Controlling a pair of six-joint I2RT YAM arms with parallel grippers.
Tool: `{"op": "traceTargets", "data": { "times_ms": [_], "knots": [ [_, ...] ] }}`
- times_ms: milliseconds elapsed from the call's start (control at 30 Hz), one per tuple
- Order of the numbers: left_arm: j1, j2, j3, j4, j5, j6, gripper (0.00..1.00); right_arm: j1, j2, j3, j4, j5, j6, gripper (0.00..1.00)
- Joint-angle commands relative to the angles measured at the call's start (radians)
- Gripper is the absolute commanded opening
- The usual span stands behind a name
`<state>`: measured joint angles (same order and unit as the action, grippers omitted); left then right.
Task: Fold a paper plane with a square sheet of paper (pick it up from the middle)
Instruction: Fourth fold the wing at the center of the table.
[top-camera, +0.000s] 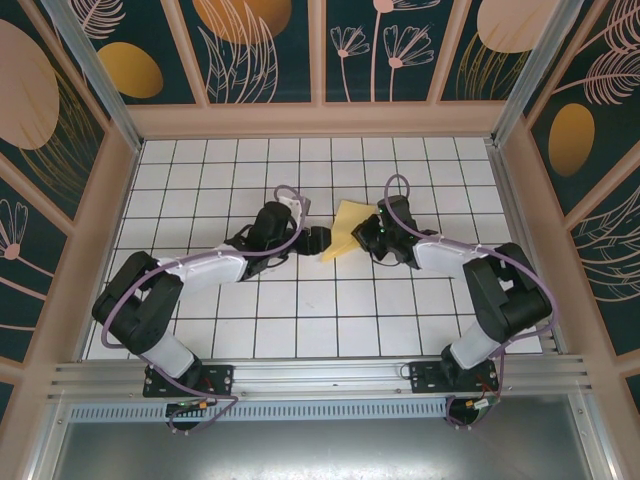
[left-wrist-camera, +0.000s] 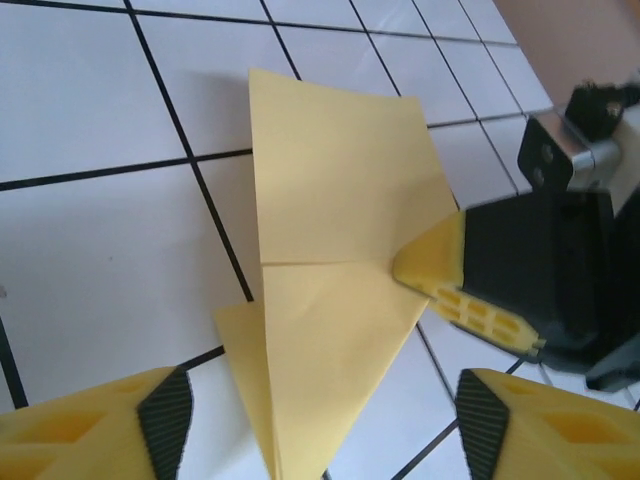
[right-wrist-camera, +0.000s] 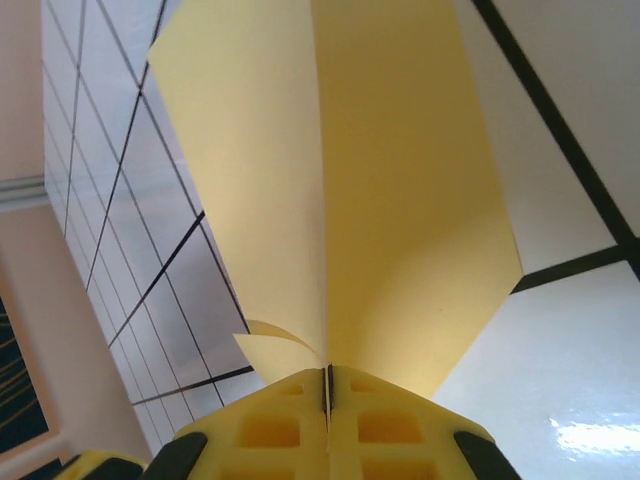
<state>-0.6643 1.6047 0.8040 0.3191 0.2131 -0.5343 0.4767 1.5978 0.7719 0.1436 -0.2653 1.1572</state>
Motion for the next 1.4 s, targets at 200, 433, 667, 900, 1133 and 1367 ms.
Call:
{"op": "traceTargets", "data": {
  "times_ms": [200, 433, 667, 900, 1133, 1367],
  "knots": [
    [-0.031, -0.02, -0.091, 0.163, -0.034, 0.245, 0.81, 0.001, 0.099, 0.113, -0.076, -0.077, 0.058, 0.0],
    [-0.054, 0.058, -0.077, 0.198, -0.008, 0.389, 0.77, 0.001, 0.147, 0.175, -0.131, -0.108, 0.087, 0.03],
    [-0.069, 0.146, -0.063, 0.25, -0.058, 0.503, 0.75, -0.004, 0.184, 0.203, -0.159, -0.149, 0.102, 0.1],
    [-0.07, 0.231, -0.017, 0.246, -0.046, 0.575, 0.69, -0.005, 0.202, 0.219, -0.18, -0.165, 0.095, 0.12],
    [-0.07, 0.277, 0.01, 0.262, -0.051, 0.609, 0.61, -0.009, 0.205, 0.24, -0.189, -0.2, 0.102, 0.14],
    [-0.07, 0.282, -0.007, 0.287, -0.09, 0.624, 0.45, -0.021, 0.211, 0.251, -0.196, -0.24, 0.099, 0.19]
  ]
}}
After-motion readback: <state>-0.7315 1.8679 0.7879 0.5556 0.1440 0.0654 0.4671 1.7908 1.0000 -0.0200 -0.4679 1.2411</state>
